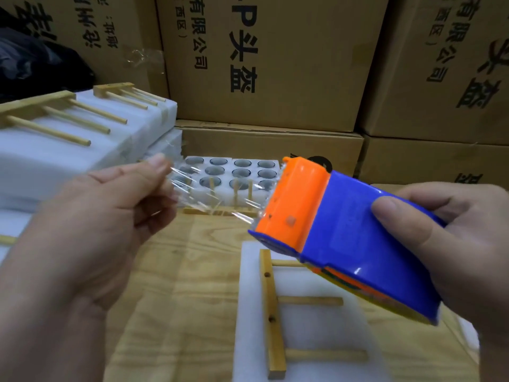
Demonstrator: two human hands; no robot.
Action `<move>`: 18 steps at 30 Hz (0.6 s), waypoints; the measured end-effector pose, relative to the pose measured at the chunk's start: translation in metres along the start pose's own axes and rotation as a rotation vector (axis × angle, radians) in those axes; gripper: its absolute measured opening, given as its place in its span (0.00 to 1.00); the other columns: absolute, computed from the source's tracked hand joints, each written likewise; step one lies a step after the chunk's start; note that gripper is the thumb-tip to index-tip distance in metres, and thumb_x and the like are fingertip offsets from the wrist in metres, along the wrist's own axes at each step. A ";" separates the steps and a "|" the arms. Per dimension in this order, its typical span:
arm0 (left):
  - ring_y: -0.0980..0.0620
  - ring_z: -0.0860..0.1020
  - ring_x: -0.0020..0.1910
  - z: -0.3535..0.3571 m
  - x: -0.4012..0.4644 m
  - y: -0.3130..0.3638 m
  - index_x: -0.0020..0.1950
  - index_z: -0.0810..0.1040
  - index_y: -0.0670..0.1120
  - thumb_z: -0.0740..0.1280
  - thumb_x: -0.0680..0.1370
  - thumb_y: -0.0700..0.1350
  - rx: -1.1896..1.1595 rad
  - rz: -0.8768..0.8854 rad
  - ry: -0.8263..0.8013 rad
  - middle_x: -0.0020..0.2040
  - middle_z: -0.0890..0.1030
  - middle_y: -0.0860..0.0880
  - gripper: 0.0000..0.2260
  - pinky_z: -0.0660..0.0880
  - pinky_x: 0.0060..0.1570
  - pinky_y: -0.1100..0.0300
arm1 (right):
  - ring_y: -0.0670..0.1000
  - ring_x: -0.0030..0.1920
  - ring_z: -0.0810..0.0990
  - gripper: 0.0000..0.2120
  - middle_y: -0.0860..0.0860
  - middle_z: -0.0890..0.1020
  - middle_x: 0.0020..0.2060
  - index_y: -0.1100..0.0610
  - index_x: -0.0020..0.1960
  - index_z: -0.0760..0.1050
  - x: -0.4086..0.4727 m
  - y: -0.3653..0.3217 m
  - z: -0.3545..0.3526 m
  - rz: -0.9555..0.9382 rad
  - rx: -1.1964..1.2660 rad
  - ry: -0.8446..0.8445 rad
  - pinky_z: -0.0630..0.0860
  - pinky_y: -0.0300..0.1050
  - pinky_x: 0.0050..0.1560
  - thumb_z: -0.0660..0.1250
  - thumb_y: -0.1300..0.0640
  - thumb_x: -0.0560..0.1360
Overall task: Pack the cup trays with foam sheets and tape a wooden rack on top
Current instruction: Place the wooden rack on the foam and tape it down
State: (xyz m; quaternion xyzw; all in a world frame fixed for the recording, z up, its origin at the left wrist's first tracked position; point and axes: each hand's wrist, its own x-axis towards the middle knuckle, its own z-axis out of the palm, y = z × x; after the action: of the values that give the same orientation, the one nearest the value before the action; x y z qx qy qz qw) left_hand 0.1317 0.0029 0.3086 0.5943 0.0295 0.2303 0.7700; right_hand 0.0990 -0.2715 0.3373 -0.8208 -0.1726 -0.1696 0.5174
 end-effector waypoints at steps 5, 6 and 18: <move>0.60 0.80 0.28 -0.004 0.004 -0.004 0.30 0.84 0.52 0.73 0.66 0.54 -0.006 -0.041 0.020 0.28 0.80 0.55 0.08 0.78 0.30 0.67 | 0.50 0.28 0.83 0.28 0.49 0.86 0.33 0.45 0.45 0.84 -0.003 -0.005 -0.002 0.052 -0.065 -0.034 0.75 0.45 0.20 0.64 0.23 0.66; 0.59 0.80 0.28 -0.004 0.006 -0.007 0.31 0.84 0.51 0.74 0.69 0.53 -0.002 -0.062 0.026 0.28 0.80 0.55 0.09 0.77 0.29 0.67 | 0.50 0.29 0.83 0.29 0.49 0.85 0.33 0.45 0.45 0.84 -0.004 -0.006 0.000 0.059 -0.083 -0.038 0.74 0.47 0.21 0.64 0.21 0.66; 0.58 0.77 0.26 -0.008 -0.024 -0.045 0.41 0.80 0.50 0.76 0.74 0.50 -0.168 -0.417 0.141 0.29 0.78 0.56 0.07 0.72 0.24 0.65 | 0.44 0.27 0.83 0.27 0.45 0.84 0.27 0.34 0.42 0.83 0.047 -0.075 -0.014 0.124 -0.550 -0.229 0.77 0.46 0.30 0.61 0.18 0.56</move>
State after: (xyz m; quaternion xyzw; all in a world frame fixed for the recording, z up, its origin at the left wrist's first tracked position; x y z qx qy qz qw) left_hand 0.1222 -0.0076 0.2585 0.4917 0.1861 0.1087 0.8437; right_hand 0.1043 -0.2490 0.4241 -0.9529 -0.1271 -0.0845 0.2620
